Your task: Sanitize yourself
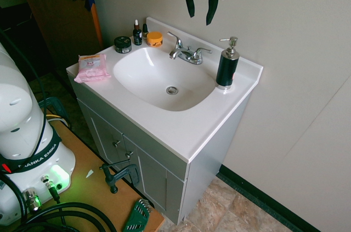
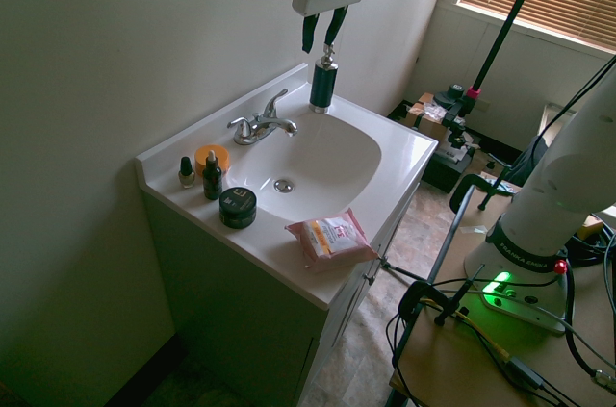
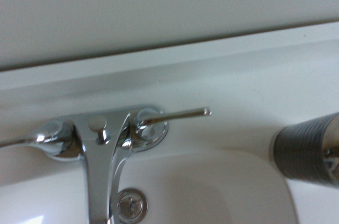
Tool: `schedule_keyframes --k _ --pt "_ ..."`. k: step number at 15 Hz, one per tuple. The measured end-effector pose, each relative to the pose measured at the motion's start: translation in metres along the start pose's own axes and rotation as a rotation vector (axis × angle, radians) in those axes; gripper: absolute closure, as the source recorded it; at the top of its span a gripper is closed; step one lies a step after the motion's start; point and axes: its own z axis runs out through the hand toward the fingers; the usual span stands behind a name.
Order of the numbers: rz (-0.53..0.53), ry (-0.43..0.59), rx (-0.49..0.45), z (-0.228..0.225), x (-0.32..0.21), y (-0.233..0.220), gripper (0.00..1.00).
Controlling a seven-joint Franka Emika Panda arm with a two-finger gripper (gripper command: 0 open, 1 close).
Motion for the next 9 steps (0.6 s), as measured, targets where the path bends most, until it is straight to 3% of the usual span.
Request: schedule_keyframes --k 9 --pt "0.101 0.008 -0.029 0.011 0.061 0.031 1.00"
